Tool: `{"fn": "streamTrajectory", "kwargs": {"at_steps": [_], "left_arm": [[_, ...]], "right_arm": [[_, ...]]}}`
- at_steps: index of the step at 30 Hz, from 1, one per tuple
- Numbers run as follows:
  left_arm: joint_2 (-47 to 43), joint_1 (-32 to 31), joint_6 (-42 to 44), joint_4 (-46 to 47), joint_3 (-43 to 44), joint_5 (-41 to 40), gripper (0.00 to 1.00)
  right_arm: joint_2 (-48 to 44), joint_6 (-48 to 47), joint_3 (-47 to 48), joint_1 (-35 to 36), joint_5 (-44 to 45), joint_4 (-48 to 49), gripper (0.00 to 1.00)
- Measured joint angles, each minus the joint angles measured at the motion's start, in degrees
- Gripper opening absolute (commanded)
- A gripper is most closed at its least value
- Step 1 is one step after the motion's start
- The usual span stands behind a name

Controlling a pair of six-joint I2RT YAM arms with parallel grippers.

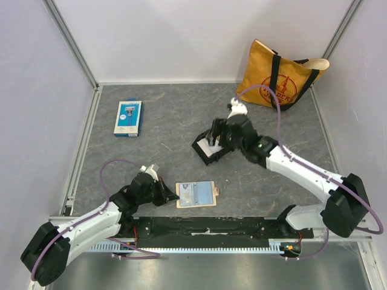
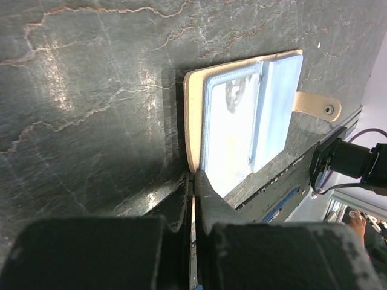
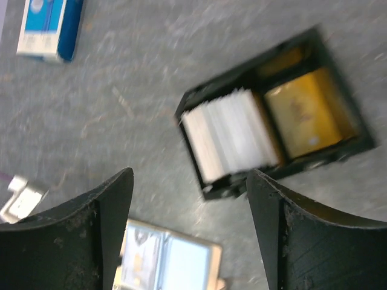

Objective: Put the credit cards into the card holder
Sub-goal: Pick up the credit card from the storage box.

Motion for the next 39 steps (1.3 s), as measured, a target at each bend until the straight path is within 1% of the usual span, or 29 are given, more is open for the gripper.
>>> {"fn": "streamTrajectory", "kwargs": {"at_steps": [3, 5, 7, 10, 15, 22, 39], "left_arm": [[0.0, 0.0, 0.0, 0.0, 0.0, 0.0, 0.02], [0.1, 0.0, 0.0, 0.0, 0.0, 0.0, 0.02], [0.1, 0.0, 0.0, 0.0, 0.0, 0.0, 0.02], [0.1, 0.0, 0.0, 0.0, 0.0, 0.0, 0.02], [0.0, 0.0, 0.0, 0.0, 0.0, 0.0, 0.02], [0.3, 0.0, 0.0, 0.3, 0.0, 0.0, 0.02], [1.9, 0.0, 0.0, 1.9, 0.0, 0.0, 0.02]], "right_arm": [[3.1, -4.8, 5.1, -8.0, -5.1, -1.4, 0.85], [7.0, -7.6, 8.0, -11.3, -8.4, -2.1, 0.86], [10.9, -10.1, 9.9, -12.8, -11.5, -2.5, 0.87], [16.2, -12.8, 11.8, -13.6, -15.6, -3.9, 0.88], [21.5, -15.1, 13.2, -14.8, -19.9, -5.1, 0.89], [24.5, -15.9, 14.4, -16.6, -24.7, -4.7, 0.91], [30.0, -16.2, 14.9, -18.9, -31.1, -3.3, 0.92]]}}
